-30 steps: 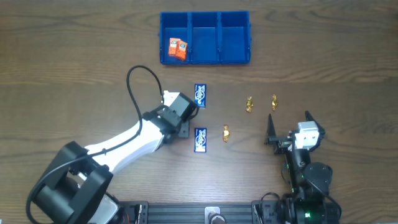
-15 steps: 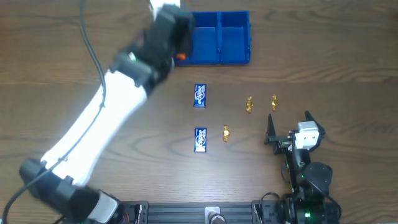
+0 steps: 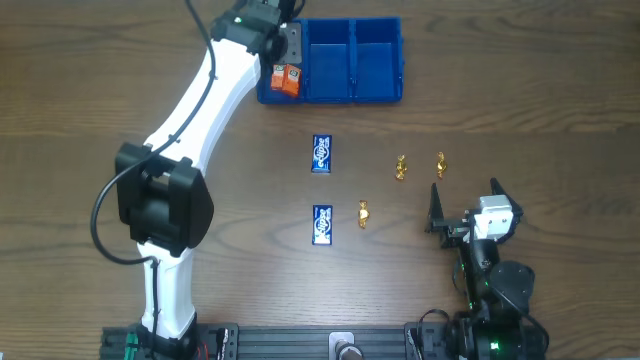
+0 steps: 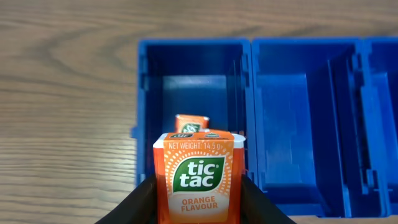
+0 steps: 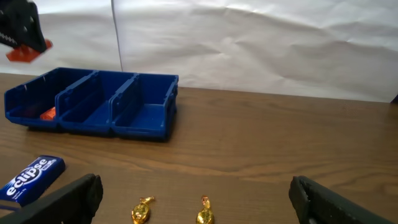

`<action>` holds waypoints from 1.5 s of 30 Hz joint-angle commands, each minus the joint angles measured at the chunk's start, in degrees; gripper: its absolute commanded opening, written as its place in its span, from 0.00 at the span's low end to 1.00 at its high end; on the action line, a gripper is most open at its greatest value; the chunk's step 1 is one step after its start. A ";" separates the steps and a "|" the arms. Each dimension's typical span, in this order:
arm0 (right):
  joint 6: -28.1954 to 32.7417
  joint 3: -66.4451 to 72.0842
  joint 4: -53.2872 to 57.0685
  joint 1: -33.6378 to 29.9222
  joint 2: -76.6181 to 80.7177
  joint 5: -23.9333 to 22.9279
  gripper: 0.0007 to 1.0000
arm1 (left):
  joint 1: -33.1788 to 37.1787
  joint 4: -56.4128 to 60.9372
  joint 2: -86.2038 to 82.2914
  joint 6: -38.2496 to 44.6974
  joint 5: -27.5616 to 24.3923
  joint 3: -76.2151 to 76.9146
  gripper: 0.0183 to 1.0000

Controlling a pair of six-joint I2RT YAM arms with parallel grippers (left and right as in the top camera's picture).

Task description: Sort Candies Into Trays

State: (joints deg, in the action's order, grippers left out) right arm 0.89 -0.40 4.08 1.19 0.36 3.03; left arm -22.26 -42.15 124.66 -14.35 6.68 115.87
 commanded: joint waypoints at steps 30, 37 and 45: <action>0.72 -0.04 0.59 -0.28 -0.13 0.02 1.00 | 3.23 2.67 -8.31 -2.27 1.36 -0.13 1.00; 0.72 -0.04 0.61 -0.31 -0.13 0.02 1.00 | 3.41 17.16 -37.46 5.25 7.93 -19.10 1.00; 0.72 -0.04 0.59 -0.28 -0.13 0.02 1.00 | 15.47 31.76 -76.08 12.59 -2.27 -51.01 1.00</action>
State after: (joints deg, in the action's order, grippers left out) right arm 0.89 -0.40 4.08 1.19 0.36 3.05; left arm -12.25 -10.55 57.98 -7.29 10.17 78.04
